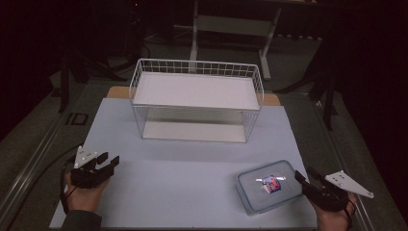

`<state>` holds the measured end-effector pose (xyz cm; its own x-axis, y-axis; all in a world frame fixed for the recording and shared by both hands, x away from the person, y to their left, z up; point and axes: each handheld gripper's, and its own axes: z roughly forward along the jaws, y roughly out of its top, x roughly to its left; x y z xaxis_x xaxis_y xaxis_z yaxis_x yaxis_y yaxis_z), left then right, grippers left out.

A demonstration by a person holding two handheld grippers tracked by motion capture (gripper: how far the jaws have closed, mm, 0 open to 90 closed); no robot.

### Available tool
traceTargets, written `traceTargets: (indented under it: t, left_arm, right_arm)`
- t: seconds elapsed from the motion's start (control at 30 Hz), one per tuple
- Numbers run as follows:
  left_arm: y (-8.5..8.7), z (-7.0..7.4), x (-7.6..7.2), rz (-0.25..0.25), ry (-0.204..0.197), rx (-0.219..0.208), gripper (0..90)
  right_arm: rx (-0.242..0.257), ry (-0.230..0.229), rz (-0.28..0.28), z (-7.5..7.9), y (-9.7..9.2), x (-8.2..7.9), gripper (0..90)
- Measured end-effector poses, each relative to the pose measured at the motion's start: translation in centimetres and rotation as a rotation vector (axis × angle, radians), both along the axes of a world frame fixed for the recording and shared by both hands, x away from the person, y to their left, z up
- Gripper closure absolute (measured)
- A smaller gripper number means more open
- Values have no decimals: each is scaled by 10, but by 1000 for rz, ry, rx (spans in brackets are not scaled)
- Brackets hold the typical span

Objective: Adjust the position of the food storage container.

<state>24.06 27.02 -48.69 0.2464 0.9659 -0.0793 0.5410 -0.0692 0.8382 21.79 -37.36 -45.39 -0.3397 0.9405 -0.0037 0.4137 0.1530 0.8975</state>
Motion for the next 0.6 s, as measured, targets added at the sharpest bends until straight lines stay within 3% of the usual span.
traceTargets:
  t: [0.23, 0.37, 0.43, 0.53, 0.6]
  left_arm:
    - [2, 2, -3, 9, -28, -23, 527]
    - [2, 3, -3, 2, -41, -37, 520]
    - [1, 4, -3, -4, -43, -39, 519]
    - [-1, 4, -3, -6, -45, -35, 518]
    - [-1, 4, -3, -8, -44, -33, 519]
  right_arm:
    - [38, 43, -47, -7, -12, 2, 518]
    - [8, 81, -67, -12, -14, 3, 576]
    - [-11, 107, -81, -15, -14, 5, 647]
    - [-13, 150, -104, -19, -17, 6, 829]
    - [-23, 181, -122, -21, -20, 7, 891]
